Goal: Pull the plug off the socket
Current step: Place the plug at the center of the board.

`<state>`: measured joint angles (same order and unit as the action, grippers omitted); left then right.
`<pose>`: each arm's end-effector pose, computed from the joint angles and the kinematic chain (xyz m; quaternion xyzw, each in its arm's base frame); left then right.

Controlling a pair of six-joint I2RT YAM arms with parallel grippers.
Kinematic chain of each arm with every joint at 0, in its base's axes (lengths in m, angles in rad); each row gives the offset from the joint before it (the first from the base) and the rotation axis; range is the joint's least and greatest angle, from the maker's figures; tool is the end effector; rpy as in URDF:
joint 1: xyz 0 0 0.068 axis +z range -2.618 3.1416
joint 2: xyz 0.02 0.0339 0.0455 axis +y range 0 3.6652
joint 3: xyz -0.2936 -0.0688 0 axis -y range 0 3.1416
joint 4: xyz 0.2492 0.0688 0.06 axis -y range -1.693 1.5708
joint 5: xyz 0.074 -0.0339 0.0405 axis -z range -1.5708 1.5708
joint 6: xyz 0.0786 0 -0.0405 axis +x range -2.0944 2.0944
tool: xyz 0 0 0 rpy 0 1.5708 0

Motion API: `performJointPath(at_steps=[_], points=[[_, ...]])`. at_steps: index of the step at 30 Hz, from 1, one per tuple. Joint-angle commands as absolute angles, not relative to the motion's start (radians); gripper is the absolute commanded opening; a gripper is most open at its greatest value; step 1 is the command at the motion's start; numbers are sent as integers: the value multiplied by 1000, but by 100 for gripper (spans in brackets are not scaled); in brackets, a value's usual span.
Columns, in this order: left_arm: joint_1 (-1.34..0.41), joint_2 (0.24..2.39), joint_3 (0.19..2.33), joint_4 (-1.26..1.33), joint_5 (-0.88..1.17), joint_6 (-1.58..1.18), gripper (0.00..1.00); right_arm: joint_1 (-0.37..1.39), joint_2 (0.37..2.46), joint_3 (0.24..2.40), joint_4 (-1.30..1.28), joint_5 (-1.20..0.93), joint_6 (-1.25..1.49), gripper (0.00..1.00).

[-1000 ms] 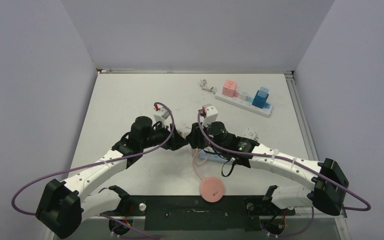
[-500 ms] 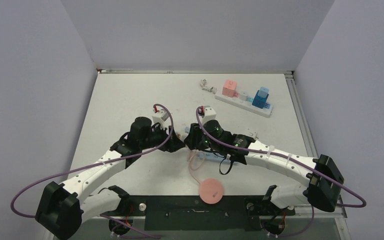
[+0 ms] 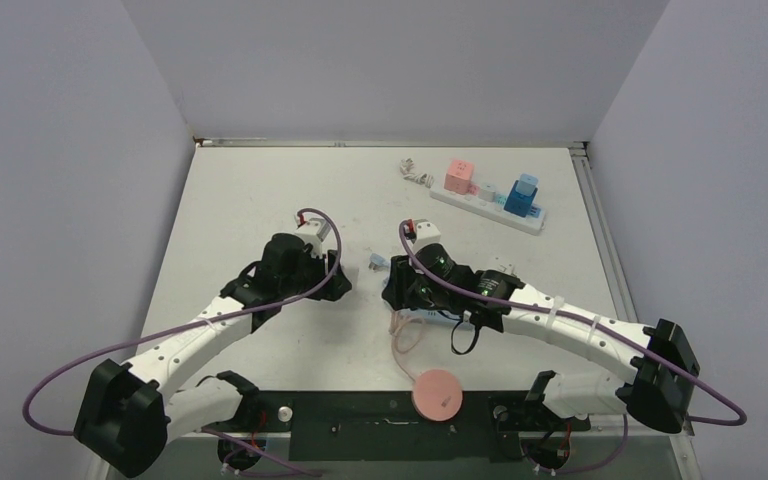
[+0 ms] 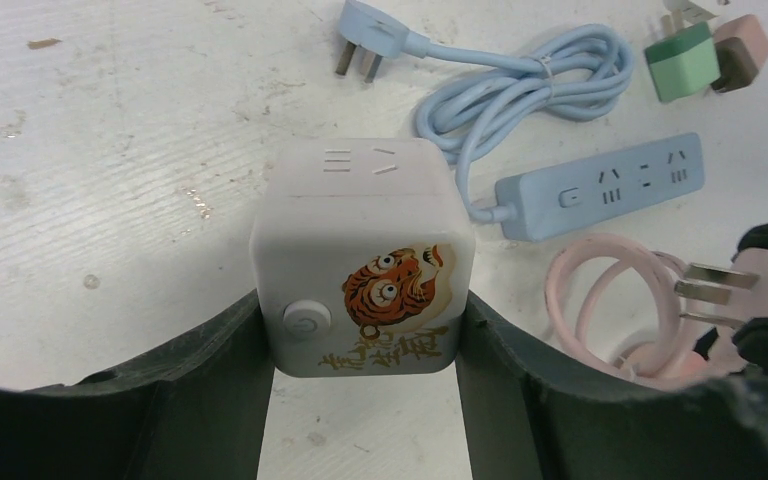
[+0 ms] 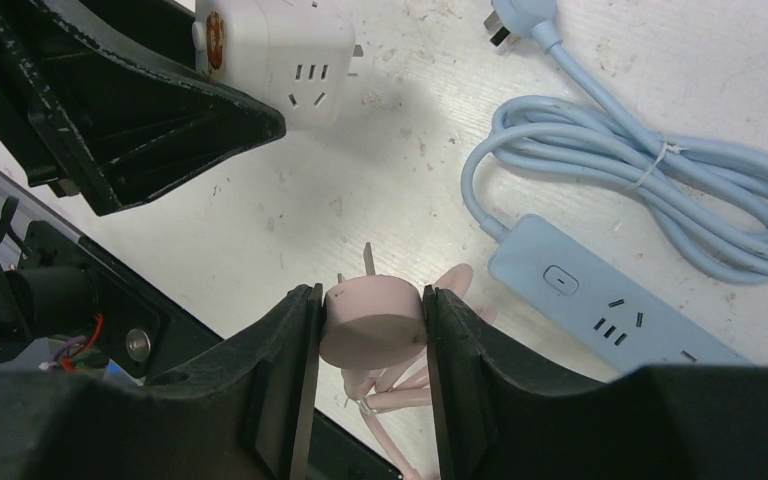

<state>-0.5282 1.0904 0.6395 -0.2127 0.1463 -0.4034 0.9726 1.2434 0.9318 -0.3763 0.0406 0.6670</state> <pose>0.2139 -0.1381 0.2258 0.0879 0.8927 -0.2550 0.3610 0.1710 0.2453 0.2754 -0.1290 0.8947 0.2997 0.3049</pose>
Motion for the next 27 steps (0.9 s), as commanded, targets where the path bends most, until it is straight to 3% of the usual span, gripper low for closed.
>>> performJointPath(at_steps=[1, 7, 8, 12, 16, 18, 20, 22, 24, 27], points=[[-467, 1175, 657, -107, 337, -471, 0, 914, 1222, 966, -286, 115, 640, 5], [-376, 1227, 654, -123, 333, -517, 1, 821, 1336, 1093, -202, 121, 518, 5], [-362, 1226, 651, -122, 319, -520, 6, 817, 1361, 1112, -190, 130, 494, 5], [-314, 1248, 648, -114, 300, -536, 9, 787, 1488, 1172, -167, 106, 446, 5], [-291, 1311, 648, -88, 330, -552, 19, 779, 1592, 1193, -115, 39, 457, 6], [-284, 1346, 656, -89, 343, -554, 28, 773, 1625, 1202, -93, 22, 465, 22], [-281, 1375, 666, -100, 337, -552, 42, 763, 1643, 1218, -87, 8, 469, 64], [-277, 1383, 672, -113, 326, -549, 64, 747, 1647, 1246, -106, -32, 470, 86], [-275, 1373, 674, -126, 303, -548, 80, 728, 1635, 1270, -139, -35, 461, 99], [-269, 1328, 679, -147, 243, -536, 94, 692, 1586, 1295, -216, 34, 427, 90]])
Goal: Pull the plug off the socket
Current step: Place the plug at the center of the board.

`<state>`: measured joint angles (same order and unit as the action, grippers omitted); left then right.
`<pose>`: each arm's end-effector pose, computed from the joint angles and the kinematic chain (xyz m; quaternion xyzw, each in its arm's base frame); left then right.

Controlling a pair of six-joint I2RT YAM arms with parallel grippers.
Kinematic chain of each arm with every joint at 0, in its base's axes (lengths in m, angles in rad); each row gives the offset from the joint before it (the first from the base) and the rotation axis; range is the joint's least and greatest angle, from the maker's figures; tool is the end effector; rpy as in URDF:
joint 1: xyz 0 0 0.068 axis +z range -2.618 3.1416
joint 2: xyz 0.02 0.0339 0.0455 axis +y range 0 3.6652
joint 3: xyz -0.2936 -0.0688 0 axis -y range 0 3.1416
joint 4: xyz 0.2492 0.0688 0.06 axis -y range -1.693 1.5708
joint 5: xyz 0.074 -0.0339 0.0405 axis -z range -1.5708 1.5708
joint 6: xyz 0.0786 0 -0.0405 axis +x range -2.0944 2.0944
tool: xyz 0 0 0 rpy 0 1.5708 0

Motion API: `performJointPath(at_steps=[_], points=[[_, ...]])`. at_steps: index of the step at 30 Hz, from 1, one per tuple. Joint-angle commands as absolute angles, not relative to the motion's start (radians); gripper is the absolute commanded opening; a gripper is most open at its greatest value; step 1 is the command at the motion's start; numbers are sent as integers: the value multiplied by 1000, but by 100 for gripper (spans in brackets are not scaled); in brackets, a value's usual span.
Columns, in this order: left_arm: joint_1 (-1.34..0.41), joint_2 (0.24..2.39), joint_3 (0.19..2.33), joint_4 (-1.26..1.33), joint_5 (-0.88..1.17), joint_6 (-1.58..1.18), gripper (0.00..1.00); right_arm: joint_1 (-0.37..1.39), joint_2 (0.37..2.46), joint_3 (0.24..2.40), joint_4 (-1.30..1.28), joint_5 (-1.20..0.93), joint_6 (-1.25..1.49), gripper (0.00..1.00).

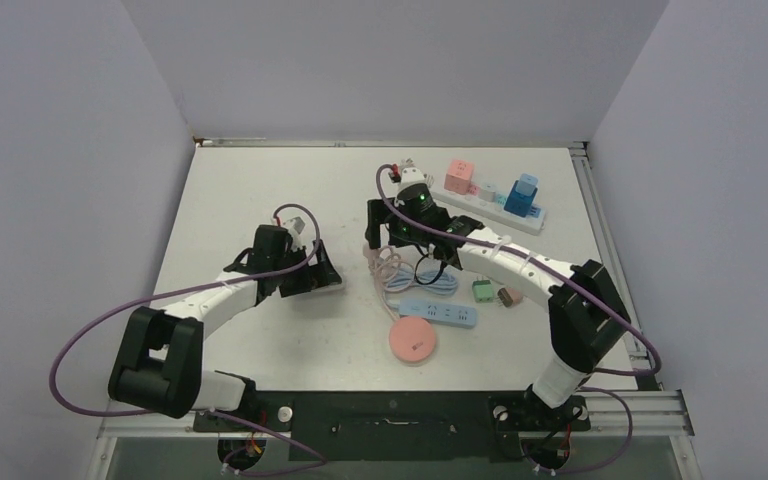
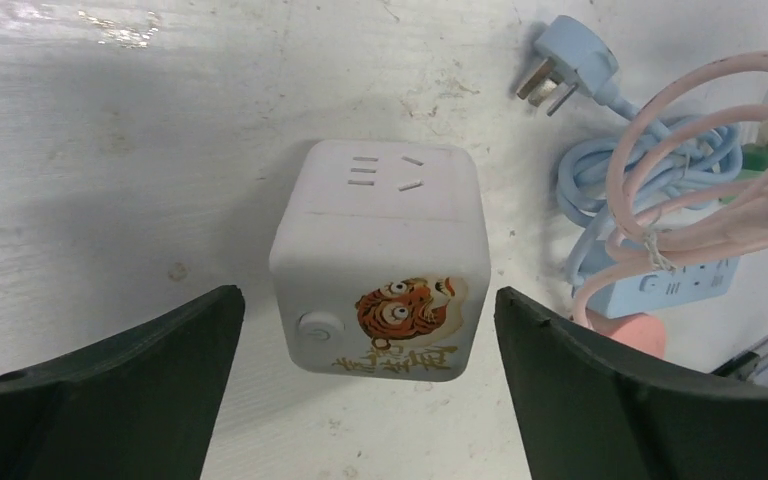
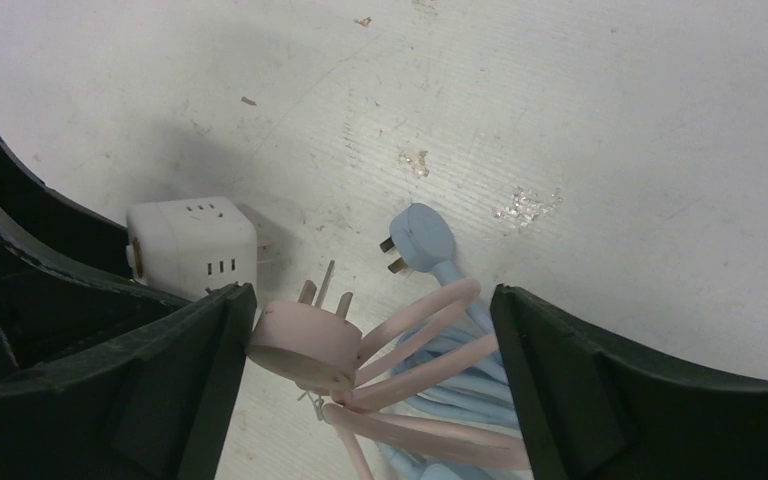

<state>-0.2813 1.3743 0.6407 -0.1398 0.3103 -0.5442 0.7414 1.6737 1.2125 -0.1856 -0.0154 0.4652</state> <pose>0.2657 -0.1018 0.1651 -0.0694 0.9274 -0.2684 0.2510 0.3103 0.2857 0.2564 -0.1266 0.8861 0.2586 0.3631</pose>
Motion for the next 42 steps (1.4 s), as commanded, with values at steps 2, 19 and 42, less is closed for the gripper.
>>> performJointPath(at_steps=[2, 19, 42], points=[[-265, 1291, 695, -176, 184, -520, 99, 659, 1546, 1294, -259, 102, 400, 90], [-167, 1208, 1063, -312, -107, -234, 96, -225, 1468, 1035, -3, -238, 431, 90], [-192, 1207, 964, -232, 36, -218, 96, -335, 2208, 1434, 268, -411, 798, 66]])
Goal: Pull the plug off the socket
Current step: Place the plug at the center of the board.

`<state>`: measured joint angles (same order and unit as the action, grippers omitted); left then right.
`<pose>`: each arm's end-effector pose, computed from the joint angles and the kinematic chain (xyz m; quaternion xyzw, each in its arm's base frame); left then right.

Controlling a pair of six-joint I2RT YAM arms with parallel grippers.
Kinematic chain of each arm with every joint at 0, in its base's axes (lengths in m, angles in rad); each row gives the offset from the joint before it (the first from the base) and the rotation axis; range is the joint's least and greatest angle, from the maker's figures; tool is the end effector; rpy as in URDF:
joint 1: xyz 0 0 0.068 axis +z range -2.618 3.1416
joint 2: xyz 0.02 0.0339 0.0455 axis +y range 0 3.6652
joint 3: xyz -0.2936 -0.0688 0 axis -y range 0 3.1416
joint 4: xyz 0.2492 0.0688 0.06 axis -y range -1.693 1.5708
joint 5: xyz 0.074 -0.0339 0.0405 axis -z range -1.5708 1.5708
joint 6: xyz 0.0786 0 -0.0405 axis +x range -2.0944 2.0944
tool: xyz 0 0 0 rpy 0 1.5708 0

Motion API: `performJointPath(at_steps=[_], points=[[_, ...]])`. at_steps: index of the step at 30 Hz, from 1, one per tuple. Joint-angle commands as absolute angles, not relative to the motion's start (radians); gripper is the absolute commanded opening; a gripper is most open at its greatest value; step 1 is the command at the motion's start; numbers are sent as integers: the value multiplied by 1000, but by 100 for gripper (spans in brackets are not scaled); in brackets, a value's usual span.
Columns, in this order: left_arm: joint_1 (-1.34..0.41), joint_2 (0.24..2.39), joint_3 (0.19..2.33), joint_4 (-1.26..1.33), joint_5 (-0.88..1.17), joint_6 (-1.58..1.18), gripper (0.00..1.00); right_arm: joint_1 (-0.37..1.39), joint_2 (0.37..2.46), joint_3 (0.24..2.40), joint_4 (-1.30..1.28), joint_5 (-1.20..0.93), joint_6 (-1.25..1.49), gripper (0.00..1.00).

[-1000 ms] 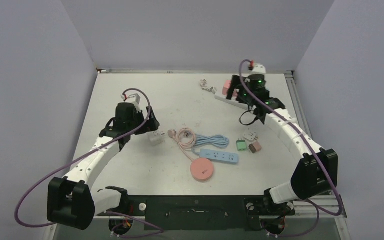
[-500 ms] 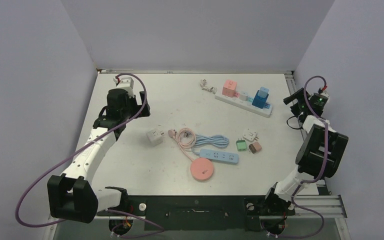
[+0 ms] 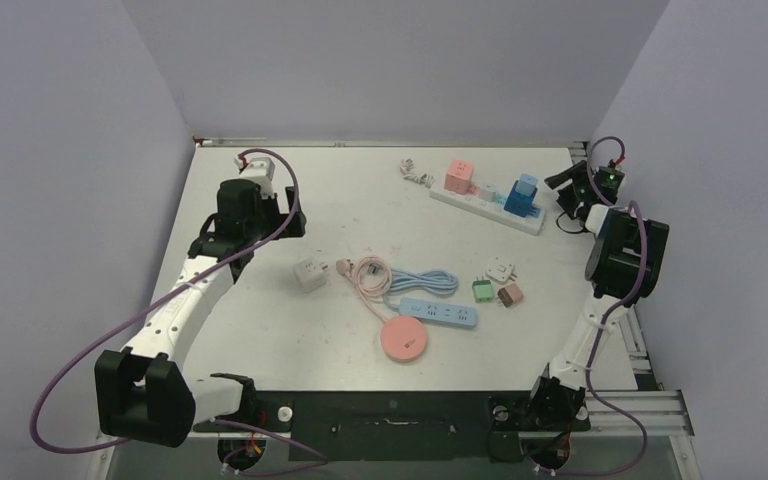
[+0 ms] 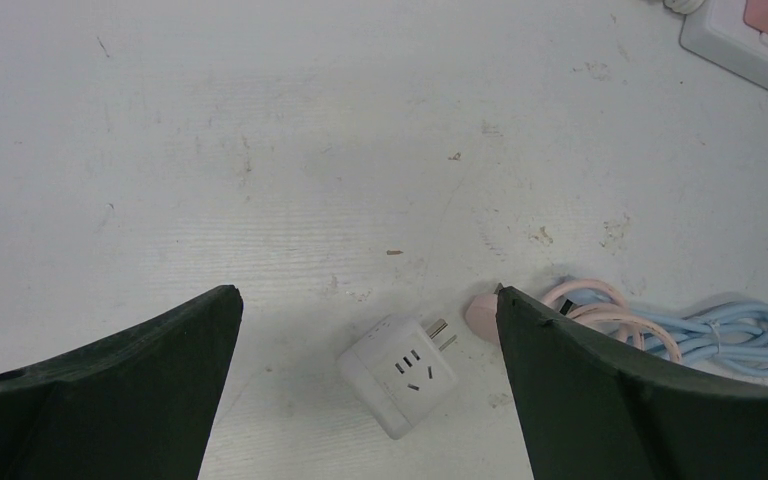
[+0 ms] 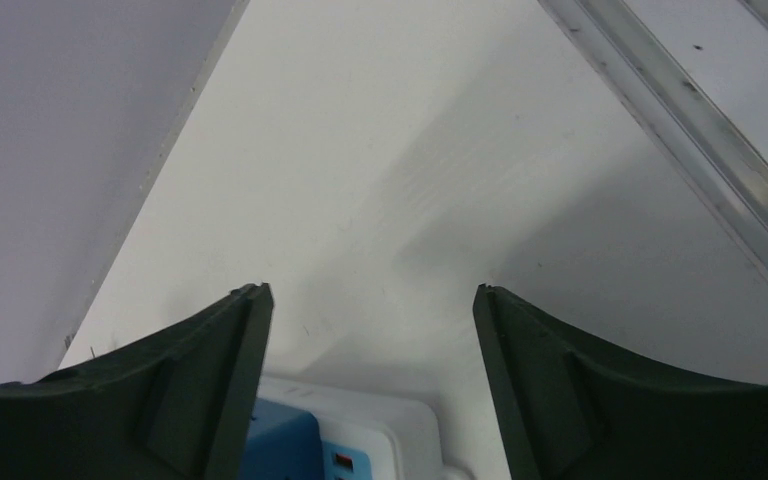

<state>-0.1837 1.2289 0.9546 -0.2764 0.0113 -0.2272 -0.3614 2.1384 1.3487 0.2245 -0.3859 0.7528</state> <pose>0.3024 -0.0571 0.3005 -0.0162 0.8726 -0.1044 0.4769 0.4968 -0.1562 0.1477 0.3763 0.7788 0.2568 0.4312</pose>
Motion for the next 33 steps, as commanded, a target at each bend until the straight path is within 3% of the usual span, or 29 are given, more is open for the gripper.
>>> performJointPath(at_steps=[1, 5, 13, 22, 28, 33], points=[[-193, 1207, 964, -232, 35, -218, 96, -325, 2219, 1444, 262, -426, 802, 65], [-196, 1206, 963, -230, 41, -215, 96, -286, 2192, 1390, 244, -437, 806, 65], [-208, 1208, 962, -227, 63, -219, 97, -192, 1884, 946, 365, -508, 888, 66], [-218, 1204, 961, -226, 71, -227, 97, 107, 1415, 604, 235, -236, 906, 72], [-230, 1197, 957, -214, 85, -244, 97, 120, 1253, 693, 37, -81, 709, 93], [-278, 1185, 922, -161, 146, -256, 98, 163, 1314, 909, -188, -143, 522, 92]])
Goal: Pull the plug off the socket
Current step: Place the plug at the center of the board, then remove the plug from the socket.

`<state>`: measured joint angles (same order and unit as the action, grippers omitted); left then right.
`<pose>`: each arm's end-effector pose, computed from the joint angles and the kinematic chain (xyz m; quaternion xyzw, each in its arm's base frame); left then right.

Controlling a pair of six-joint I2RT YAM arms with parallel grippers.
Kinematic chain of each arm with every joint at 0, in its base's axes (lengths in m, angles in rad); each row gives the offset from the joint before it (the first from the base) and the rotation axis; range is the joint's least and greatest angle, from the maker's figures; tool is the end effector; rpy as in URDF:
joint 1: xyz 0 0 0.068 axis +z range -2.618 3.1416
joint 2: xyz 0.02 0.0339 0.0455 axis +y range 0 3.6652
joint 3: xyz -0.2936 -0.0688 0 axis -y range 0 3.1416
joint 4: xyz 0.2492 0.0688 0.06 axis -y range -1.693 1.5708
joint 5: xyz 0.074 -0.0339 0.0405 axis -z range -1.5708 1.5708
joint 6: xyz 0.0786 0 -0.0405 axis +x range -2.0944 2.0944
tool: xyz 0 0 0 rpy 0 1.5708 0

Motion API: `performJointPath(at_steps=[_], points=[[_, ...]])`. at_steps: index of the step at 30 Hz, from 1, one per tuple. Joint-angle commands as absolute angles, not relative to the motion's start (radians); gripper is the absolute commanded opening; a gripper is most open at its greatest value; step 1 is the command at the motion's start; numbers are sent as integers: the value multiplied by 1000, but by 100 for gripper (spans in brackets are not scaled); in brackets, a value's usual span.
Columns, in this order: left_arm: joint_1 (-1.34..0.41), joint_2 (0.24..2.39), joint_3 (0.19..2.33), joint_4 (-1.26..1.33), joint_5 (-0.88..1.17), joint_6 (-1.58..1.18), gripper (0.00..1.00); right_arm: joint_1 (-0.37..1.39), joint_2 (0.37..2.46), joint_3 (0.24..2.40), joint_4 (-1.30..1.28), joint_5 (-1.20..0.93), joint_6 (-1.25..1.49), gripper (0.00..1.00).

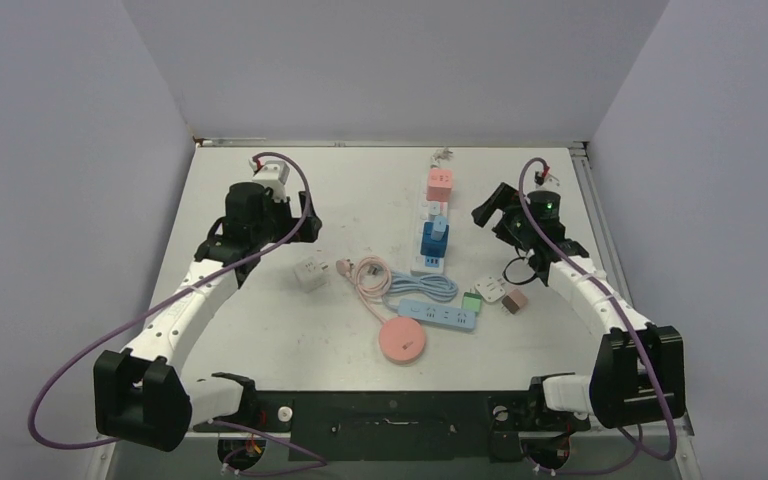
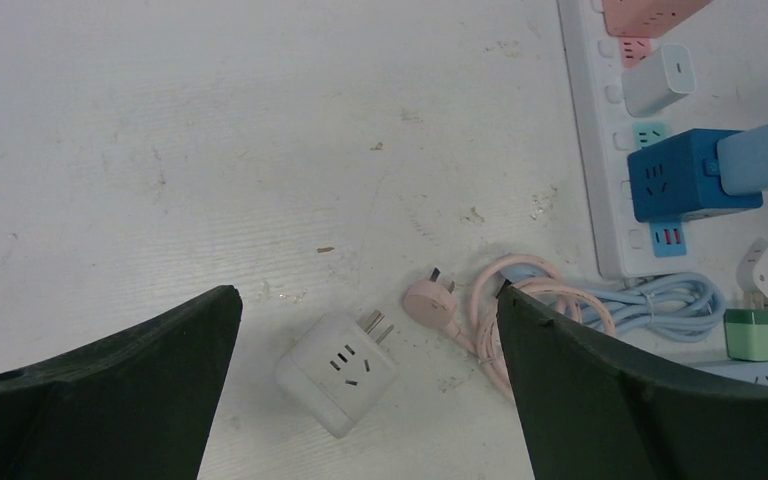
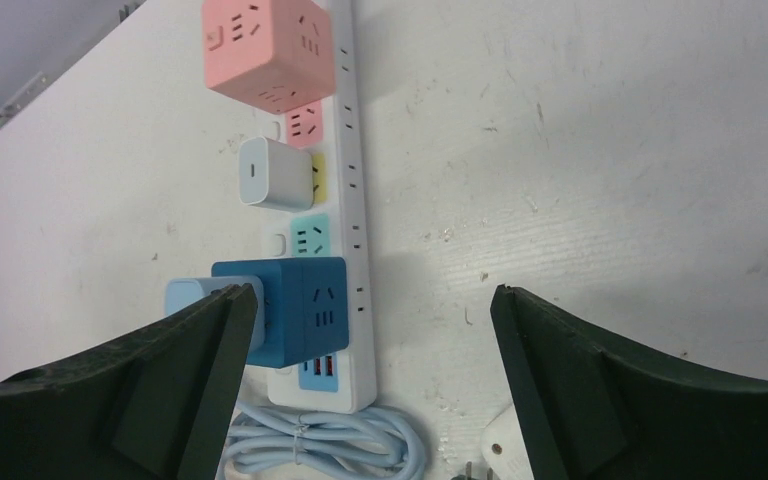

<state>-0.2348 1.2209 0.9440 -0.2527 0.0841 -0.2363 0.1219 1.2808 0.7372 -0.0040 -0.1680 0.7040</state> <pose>0.2970 -0.0778 0.3019 0.0203 0.8668 -0.1514 0.4747 0.3058 0.0507 0.2384 0.2100 0.8441 0.2628 0.4175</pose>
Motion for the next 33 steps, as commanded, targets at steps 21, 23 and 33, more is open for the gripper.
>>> performJointPath(at_steps=[21, 23, 33], points=[[-423, 1422, 1109, -109, 15, -366, 98, 540, 1639, 1298, -511, 232, 591, 60], [-442, 1411, 1097, -114, -20, -353, 97, 540, 1660, 1308, -495, 217, 589, 53], [-485, 1436, 1115, -117, 7, -412, 96, 569, 1692, 1353, -497, 160, 574, 13]])
